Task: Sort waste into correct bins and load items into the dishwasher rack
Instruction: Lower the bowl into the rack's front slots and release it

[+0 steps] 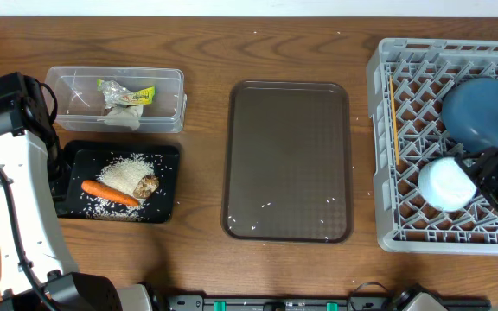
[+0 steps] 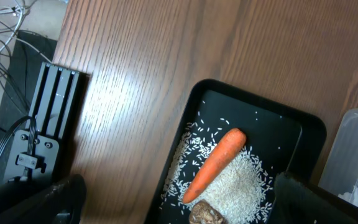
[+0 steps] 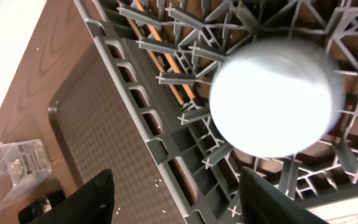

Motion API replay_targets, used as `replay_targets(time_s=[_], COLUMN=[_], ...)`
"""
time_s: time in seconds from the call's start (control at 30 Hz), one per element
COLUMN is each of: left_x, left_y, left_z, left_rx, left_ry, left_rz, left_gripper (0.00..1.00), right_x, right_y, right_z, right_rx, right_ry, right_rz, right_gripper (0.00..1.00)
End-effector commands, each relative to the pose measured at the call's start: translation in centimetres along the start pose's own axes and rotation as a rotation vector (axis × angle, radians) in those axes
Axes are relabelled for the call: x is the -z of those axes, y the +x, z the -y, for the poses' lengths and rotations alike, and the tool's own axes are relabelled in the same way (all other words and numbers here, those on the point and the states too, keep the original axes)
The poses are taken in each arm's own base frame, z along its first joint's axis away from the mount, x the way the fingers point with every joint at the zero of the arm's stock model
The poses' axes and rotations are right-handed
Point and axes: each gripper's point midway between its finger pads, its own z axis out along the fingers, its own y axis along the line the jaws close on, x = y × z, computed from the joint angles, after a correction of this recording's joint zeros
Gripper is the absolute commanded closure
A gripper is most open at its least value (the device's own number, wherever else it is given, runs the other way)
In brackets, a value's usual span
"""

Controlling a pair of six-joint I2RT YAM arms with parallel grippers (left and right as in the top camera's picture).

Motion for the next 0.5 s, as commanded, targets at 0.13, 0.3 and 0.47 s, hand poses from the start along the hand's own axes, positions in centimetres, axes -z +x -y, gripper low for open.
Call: replay_targets(time_s=[0.13, 0.3, 0.47], left_x=[-0.2, -0.2, -0.2], left_y=[-0.3, -0.3, -0.3], left_z=[-0.2, -0.2, -0.2], left_rx=[0.012, 0.012, 0.012], left_ry=[-0.014, -0.015, -0.014], left_rz=[0.015, 0.015, 0.015], left_gripper=[0.02, 0.02, 0.02], right_x=[1.7, 2.4, 2.8], right_y=[0.8, 2.3, 5.0], right_z=[-1.7, -5.0, -9.2], right_rx=[0.036, 0.146, 0.305], right_ry=[-0.030, -0.130, -0.238], right_rz=[0.058, 0.053, 0.020], right_gripper=[0.42, 0.43, 0.42])
